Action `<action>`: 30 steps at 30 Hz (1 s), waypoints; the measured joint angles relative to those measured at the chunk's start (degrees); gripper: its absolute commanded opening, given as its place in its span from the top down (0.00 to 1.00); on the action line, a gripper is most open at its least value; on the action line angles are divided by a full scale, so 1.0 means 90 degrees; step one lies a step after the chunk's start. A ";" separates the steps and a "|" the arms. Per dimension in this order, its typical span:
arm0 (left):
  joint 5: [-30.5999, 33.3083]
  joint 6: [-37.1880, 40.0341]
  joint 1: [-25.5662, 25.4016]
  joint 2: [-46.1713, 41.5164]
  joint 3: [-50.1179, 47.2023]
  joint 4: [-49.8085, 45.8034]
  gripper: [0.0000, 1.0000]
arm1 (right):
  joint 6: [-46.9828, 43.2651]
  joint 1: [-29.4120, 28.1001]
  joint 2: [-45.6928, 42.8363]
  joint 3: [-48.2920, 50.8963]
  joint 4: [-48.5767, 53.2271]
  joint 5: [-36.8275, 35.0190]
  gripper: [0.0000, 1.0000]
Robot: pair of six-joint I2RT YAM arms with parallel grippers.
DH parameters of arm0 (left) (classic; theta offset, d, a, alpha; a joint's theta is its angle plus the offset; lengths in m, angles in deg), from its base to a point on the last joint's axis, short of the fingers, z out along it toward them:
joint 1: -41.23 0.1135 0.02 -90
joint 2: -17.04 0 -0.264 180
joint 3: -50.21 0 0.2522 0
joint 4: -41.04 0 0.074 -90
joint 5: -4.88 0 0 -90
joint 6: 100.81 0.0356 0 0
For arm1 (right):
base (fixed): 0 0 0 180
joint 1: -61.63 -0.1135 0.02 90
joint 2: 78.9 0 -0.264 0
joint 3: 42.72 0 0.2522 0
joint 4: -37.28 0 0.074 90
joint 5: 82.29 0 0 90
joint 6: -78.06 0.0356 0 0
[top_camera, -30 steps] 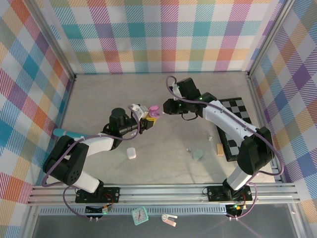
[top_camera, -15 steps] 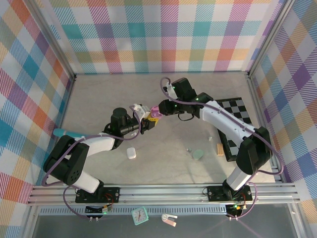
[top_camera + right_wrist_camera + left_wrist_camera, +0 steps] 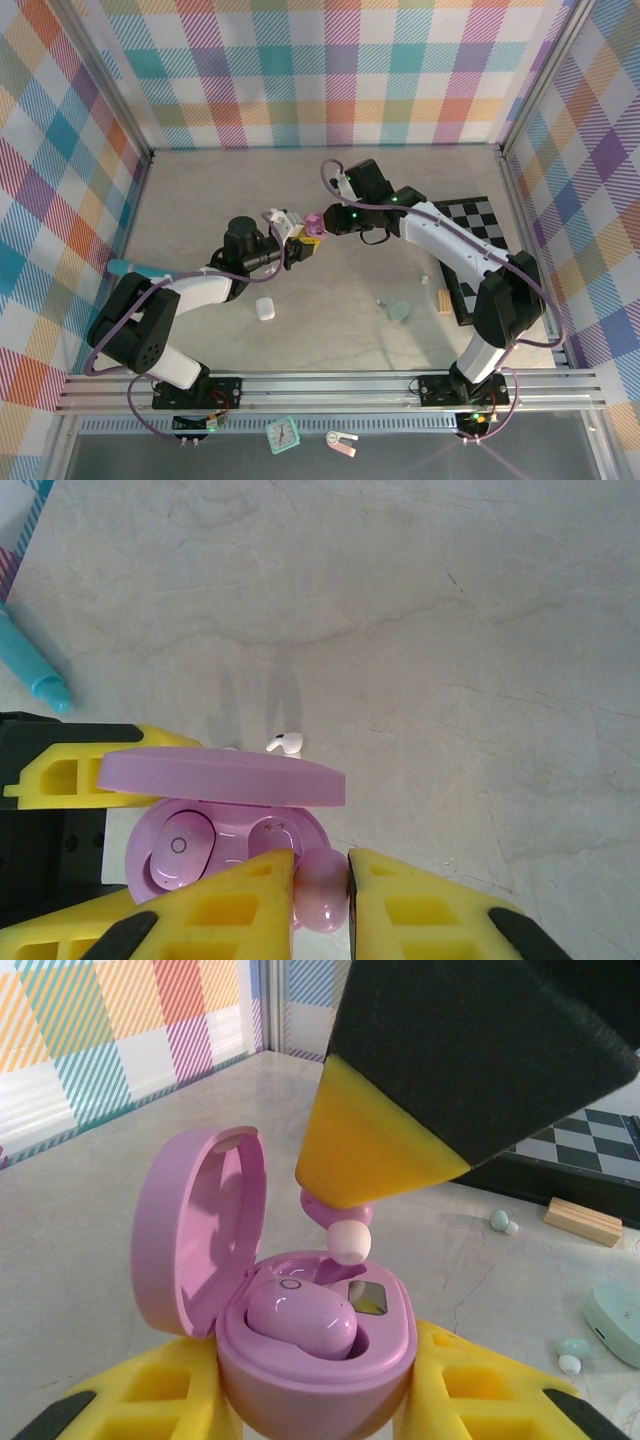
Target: Insert the wireless bluetooth earbuds into the charging case
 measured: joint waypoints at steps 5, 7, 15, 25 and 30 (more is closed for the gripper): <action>-0.0002 -0.0002 -0.0002 0.0000 0.0034 -0.0027 0.68 | -0.0046 0.0000 0.0070 -0.0002 -0.0007 0.0002 0.79; -0.0002 0.0000 -0.0005 0.0000 0.0034 -0.0058 0.68 | -0.0046 0.0000 0.0102 -0.0005 -0.0019 0.0005 0.79; -0.0051 -0.0002 -0.0005 0.0000 0.0049 -0.0148 0.68 | -0.0092 -0.0024 0.0182 -0.0046 -0.0019 0.0007 0.77; -0.0051 -0.0007 -0.0007 0.0017 0.0066 -0.0138 0.68 | -0.0092 -0.0058 0.0214 -0.0114 -0.0019 0.0063 0.71; -0.0078 -0.0027 -0.0007 0.0024 0.0102 -0.0136 0.68 | -0.0092 -0.0109 0.0216 -0.0114 -0.0019 0.0075 0.71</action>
